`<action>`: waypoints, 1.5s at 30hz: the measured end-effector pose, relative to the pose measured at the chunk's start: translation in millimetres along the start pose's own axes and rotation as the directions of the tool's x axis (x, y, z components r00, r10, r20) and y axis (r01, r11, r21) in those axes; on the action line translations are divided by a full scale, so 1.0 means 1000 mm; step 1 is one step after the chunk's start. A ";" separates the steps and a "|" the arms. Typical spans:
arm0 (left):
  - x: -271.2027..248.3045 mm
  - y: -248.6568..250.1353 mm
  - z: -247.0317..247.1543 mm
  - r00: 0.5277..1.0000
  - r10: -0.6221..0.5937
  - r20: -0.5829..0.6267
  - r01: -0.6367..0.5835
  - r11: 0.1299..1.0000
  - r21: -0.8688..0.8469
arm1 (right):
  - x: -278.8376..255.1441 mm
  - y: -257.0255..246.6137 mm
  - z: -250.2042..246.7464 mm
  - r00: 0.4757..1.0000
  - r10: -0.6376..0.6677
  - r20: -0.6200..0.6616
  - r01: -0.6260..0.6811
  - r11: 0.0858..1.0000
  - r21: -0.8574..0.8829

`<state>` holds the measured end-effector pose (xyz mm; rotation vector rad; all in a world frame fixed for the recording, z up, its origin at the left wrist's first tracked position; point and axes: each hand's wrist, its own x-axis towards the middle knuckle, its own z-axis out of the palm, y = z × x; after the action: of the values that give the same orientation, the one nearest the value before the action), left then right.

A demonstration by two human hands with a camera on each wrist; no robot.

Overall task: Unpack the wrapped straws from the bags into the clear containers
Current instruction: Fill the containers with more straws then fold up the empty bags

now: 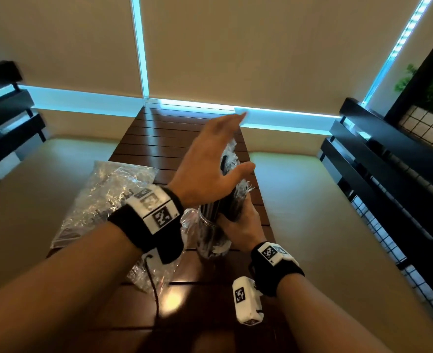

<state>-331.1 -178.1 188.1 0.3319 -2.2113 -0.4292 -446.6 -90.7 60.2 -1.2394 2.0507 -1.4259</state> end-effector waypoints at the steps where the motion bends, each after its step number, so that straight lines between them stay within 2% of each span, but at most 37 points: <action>1: 0.005 0.001 0.002 0.996 0.030 0.088 -0.033 0.999 0.037 | 0.000 0.002 0.001 1.000 0.006 -0.005 -0.006 1.000 0.011; 3: 0.003 -0.008 0.009 0.977 0.042 0.210 -0.055 0.997 0.056 | -0.002 0.003 0.002 1.000 0.019 0.008 -0.020 0.997 0.075; 7: -0.035 -0.028 0.025 0.932 -0.045 0.361 -0.007 0.990 0.141 | -0.003 0.005 0.000 0.999 0.001 0.039 -0.005 0.997 0.083; 11: -0.058 -0.039 0.038 0.885 -0.103 0.453 -0.008 0.972 0.237 | -0.010 -0.002 -0.004 0.999 -0.019 0.031 0.018 0.999 0.026; 13: -0.057 -0.036 0.036 0.870 -0.093 0.485 -0.015 0.976 0.215 | -0.018 -0.005 -0.003 0.999 -0.040 -0.035 0.041 0.999 0.022; 15: -0.054 -0.034 0.027 0.914 -0.050 0.404 -0.015 0.987 0.157 | -0.027 -0.009 -0.004 0.971 -0.098 -0.217 0.097 0.995 -0.016; 17: -0.056 -0.036 0.011 0.979 -0.101 0.180 0.094 0.994 0.047 | -0.036 -0.011 -0.004 0.871 -0.226 -0.437 0.183 0.973 -0.139; 18: -0.061 -0.043 0.003 0.983 -0.172 0.066 0.173 0.985 0.001 | -0.040 -0.013 -0.002 0.829 -0.304 -0.470 0.236 0.951 -0.199; 19: -0.067 -0.055 -0.004 0.968 -0.251 0.004 0.251 0.968 0.003 | -0.045 -0.014 0.003 0.825 -0.369 -0.428 0.290 0.927 -0.239; 20: -0.076 -0.072 -0.010 0.940 -0.341 0.012 0.339 0.937 0.078 | -0.051 -0.014 0.009 0.857 -0.406 -0.317 0.334 0.907 -0.257; 21: -0.086 -0.087 -0.017 0.892 -0.446 0.078 0.421 0.880 0.218 | -0.056 -0.014 0.018 0.906 -0.394 -0.157 0.344 0.899 -0.270; 22: -0.099 -0.103 -0.022 0.816 -0.554 0.167 0.463 0.798 0.386 | -0.060 -0.012 0.027 0.944 -0.329 0.020 0.320 0.899 -0.298; 24: -0.125 -0.125 -0.032 0.612 -0.732 0.300 0.444 0.631 0.636 | -0.061 -0.002 0.049 0.947 -0.136 0.291 0.248 0.887 -0.390; 25: -0.135 -0.131 -0.037 0.538 -0.777 0.327 0.434 0.588 0.683 | -0.059 0.002 0.060 0.931 -0.065 0.360 0.228 0.871 -0.434; 26: -0.144 -0.134 -0.041 0.492 -0.799 0.345 0.442 0.571 0.692 | -0.056 0.006 0.070 0.917 -0.024 0.397 0.221 0.860 -0.460; 29: -0.162 -0.139 -0.044 0.410 -0.818 0.403 0.505 0.572 0.647 | -0.046 0.006 0.099 0.912 -0.016 0.410 0.219 0.864 -0.453; 30: -0.167 -0.141 -0.045 0.404 -0.816 0.413 0.518 0.576 0.632 | -0.042 0.003 0.109 0.914 -0.039 0.405 0.234 0.865 -0.444; 32: -0.175 -0.147 -0.048 0.434 -0.793 0.429 0.517 0.608 0.602 | -0.034 -0.001 0.127 0.906 -0.045 0.421 0.254 0.853 -0.456; 36: -0.189 -0.154 -0.054 0.504 -0.747 0.433 0.547 0.664 0.510 | -0.021 -0.010 0.155 0.880 0.084 0.467 0.184 0.846 -0.500; 38: -0.195 -0.157 -0.056 0.530 -0.728 0.435 0.548 0.686 0.479 | -0.017 -0.014 0.167 0.841 0.156 0.517 0.145 0.858 -0.494; 41: -0.201 -0.164 -0.061 0.542 -0.717 0.438 0.561 0.697 0.447 | -0.013 -0.024 0.177 0.744 0.342 0.574 0.018 0.849 -0.528; 43: -0.203 -0.167 -0.065 0.560 -0.711 0.424 0.574 0.703 0.420 | -0.012 -0.034 0.175 0.713 0.443 0.544 -0.106 0.835 -0.540; 45: -0.205 -0.168 -0.066 0.582 -0.702 0.410 0.584 0.712 0.391 | -0.012 -0.038 0.173 0.694 0.459 0.555 -0.158 0.849 -0.504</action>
<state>-138.1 -265.8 15.3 1.3272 -2.6330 -0.7485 -302.6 -185.0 17.3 -1.2151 1.9419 -0.2816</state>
